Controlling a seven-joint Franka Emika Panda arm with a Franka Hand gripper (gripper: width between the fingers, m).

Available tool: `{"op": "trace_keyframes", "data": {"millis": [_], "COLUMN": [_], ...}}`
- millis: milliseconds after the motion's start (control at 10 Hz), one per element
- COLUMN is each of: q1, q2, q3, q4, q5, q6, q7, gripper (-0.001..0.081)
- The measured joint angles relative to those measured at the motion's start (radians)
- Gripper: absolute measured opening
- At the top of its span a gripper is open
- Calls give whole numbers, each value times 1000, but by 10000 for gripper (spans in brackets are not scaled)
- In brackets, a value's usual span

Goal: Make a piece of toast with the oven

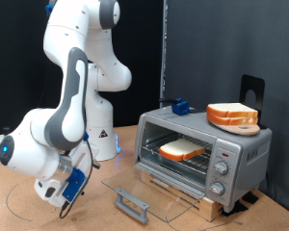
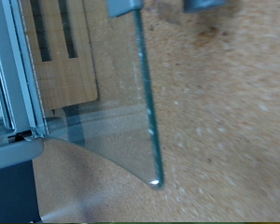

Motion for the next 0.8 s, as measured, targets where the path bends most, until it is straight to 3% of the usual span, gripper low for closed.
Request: {"op": "trace_keyframes", "data": {"millis": [600, 800], "q1": [40, 40], "q2": [-15, -48], "q3": [90, 101], "q4": [-120, -141], "q5": [62, 69], "q6": [55, -14], "q7": [-9, -40], "gripper": [807, 807]}}
